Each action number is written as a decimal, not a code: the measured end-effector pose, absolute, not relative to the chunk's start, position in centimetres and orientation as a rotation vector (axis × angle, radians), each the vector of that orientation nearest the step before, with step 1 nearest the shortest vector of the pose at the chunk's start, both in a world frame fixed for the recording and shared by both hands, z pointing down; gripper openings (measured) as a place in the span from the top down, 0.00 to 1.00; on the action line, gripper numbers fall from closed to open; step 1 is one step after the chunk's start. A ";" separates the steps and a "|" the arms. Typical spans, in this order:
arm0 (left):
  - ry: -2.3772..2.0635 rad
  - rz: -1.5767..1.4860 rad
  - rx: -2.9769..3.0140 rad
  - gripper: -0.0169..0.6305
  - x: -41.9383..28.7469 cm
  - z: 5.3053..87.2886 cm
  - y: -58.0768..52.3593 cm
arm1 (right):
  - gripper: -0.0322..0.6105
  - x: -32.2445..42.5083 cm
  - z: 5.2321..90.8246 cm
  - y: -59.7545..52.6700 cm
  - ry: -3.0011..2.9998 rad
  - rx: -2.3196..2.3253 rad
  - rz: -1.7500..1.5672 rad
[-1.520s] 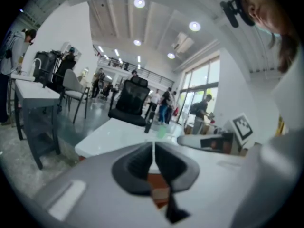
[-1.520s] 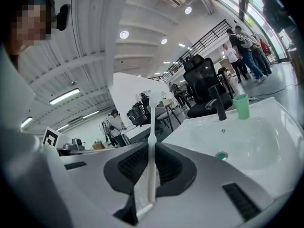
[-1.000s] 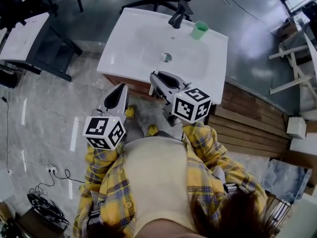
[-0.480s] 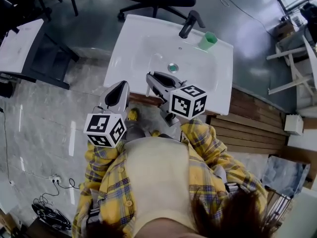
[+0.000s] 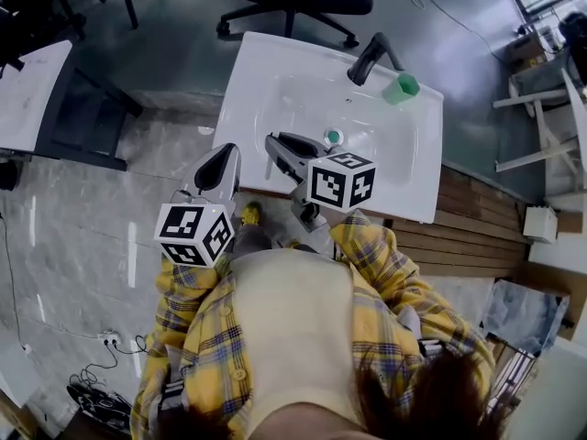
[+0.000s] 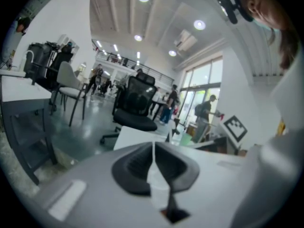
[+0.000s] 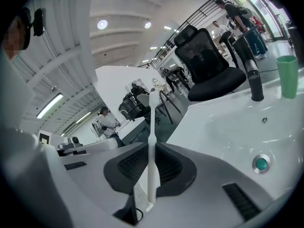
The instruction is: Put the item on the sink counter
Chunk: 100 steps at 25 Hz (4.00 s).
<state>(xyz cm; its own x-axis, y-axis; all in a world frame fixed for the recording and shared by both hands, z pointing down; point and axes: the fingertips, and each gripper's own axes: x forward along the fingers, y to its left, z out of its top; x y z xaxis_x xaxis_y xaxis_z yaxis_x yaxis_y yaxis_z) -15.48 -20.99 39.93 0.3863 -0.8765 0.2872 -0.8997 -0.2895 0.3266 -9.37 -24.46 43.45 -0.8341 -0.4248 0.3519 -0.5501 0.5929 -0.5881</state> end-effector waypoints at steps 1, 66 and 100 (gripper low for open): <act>-1.519 0.065 2.217 0.95 -15.8 39.9 -21.3 | 0.88 -9.8 43.6 -24.7 -2.635 0.822 1.083; -1.310 0.081 2.257 0.95 -18.9 44.2 -27.8 | 0.88 -14.3 53.6 -30.3 -2.123 1.156 1.383; -1.332 0.106 2.242 0.95 -13.2 42.6 -25.2 | 0.88 -7.5 48.9 -28.0 -2.294 1.190 1.410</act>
